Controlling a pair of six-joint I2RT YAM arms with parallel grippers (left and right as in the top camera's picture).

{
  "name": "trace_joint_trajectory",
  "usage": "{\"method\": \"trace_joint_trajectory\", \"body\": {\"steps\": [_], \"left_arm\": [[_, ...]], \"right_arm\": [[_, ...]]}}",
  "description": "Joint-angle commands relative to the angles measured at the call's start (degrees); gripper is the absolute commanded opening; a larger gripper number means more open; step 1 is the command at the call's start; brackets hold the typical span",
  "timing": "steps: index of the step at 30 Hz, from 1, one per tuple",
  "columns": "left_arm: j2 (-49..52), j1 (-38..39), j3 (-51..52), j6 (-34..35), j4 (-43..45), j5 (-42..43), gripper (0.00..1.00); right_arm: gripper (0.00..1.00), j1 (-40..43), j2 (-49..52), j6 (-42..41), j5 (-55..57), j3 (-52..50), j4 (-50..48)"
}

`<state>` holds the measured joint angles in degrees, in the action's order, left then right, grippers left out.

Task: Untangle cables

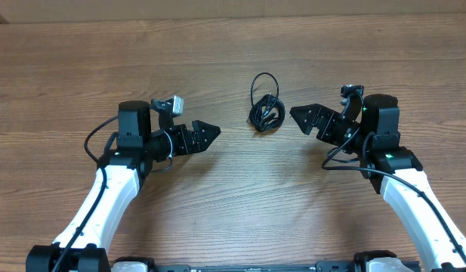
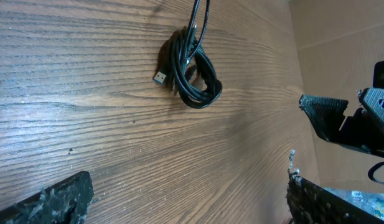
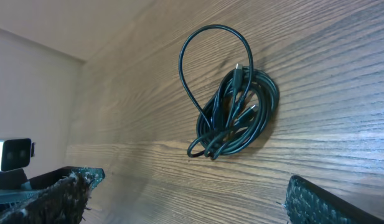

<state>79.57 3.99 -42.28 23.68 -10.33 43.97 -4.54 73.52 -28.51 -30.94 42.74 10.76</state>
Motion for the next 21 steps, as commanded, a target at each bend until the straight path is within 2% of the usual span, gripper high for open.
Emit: {"method": "trace_joint_trajectory", "body": {"steps": [1, 6, 12, 20, 21], "left_arm": [[0.3, -0.2, -1.5, 0.1, 0.2, 0.4, 0.99], [0.3, -0.2, -1.5, 0.1, 0.3, 0.0, 0.99], [0.3, -0.2, -1.5, 0.2, 0.2, -10.0, 0.99], [0.3, -0.2, -1.5, 0.2, 2.8, -14.2, 1.0], [0.3, -0.2, -1.5, 0.2, 2.9, -14.2, 1.0]], "right_arm": [[1.0, 0.1, -0.1, -0.2, 5.0, 0.8, -2.7], [1.0, 0.1, -0.1, -0.2, 6.5, 0.8, -4.7], [1.0, -0.1, 0.3, -0.6, 3.5, 0.7, -6.0], [1.0, -0.2, 6.3, -8.5, 3.8, 0.7, -7.7], [0.95, -0.2, 7.2, -8.9, 3.9, 0.7, -8.0]]}}
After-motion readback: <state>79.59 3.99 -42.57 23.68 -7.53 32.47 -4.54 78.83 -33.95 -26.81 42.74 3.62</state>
